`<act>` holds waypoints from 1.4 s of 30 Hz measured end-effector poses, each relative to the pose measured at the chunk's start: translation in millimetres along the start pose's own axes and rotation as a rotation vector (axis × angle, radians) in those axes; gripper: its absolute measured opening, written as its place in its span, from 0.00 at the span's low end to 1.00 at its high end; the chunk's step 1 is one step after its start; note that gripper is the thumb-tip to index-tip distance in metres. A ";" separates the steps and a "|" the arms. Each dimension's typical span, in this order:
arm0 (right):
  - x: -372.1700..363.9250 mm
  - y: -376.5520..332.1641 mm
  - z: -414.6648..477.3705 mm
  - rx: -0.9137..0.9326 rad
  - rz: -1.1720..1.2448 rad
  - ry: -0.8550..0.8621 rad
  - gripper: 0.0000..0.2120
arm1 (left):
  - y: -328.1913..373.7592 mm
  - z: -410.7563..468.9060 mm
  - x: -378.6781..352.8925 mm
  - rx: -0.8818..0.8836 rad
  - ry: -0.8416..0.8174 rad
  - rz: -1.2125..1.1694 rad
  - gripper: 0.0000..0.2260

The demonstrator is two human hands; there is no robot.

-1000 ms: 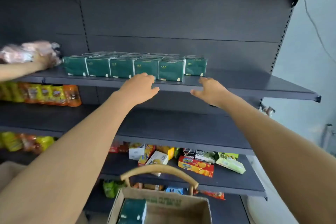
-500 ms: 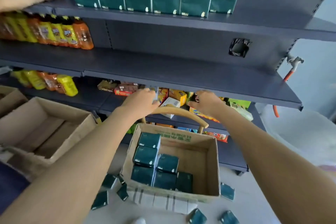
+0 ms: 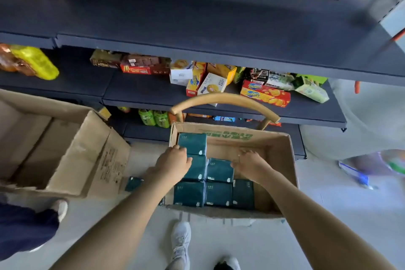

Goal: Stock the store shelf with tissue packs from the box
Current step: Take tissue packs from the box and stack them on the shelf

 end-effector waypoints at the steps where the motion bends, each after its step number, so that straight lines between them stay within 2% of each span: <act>1: -11.0 4.9 12.1 -0.024 0.031 -0.021 0.25 | -6.4 7.3 -13.7 0.020 -0.019 -0.036 0.15; 4: -38.2 15.4 36.4 -0.077 0.080 -0.073 0.24 | -18.4 23.7 -57.8 0.107 -0.102 -0.132 0.16; 8: -73.0 29.3 64.7 -0.128 0.138 -0.116 0.23 | -35.2 41.1 -118.2 0.305 -0.226 -0.404 0.23; 11: -95.7 41.0 85.5 -0.163 0.188 -0.157 0.23 | -53.1 48.2 -163.9 0.572 -0.280 -0.828 0.24; 13: -105.2 45.9 97.4 -0.165 0.200 -0.163 0.22 | -57.3 51.7 -188.6 0.730 -0.245 -1.181 0.22; 15: -114.9 50.7 105.3 -0.166 0.216 -0.171 0.21 | -57.1 52.9 -204.9 0.846 -0.192 -1.427 0.17; 19: -127.7 57.6 116.9 -0.137 0.245 -0.177 0.20 | -47.9 62.9 -219.3 0.913 -0.091 -1.797 0.18; 24: -121.9 66.2 122.4 -0.133 0.279 -0.164 0.20 | -39.8 66.7 -224.3 0.935 -0.058 -1.906 0.13; 27: -109.3 70.8 130.4 -0.121 0.340 -0.114 0.18 | -38.2 64.7 -225.1 0.921 -0.036 -1.850 0.15; 30: -101.4 75.1 143.7 -0.113 0.373 -0.082 0.17 | -39.2 63.1 -216.7 0.830 -0.019 -1.779 0.18; 35: -100.9 78.7 169.8 -0.129 0.394 -0.082 0.34 | -46.8 63.2 -207.4 0.713 -0.012 -1.850 0.16; 38: -112.5 78.2 187.5 -0.138 0.422 -0.114 0.38 | -53.6 65.2 -208.5 0.665 -0.001 -1.869 0.20; 42: -127.5 83.4 203.1 -0.161 0.467 -0.081 0.38 | -57.9 67.8 -214.2 0.635 -0.002 -1.883 0.19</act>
Point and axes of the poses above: each hand's wrist, its own z-axis towards the middle knuckle, its own x-axis out of the back of the hand, y = z × x, the point moved 9 cm from there along z, towards the middle knuckle, and after that the axes turned 9 degrees about -y, right-handed, at the moved point
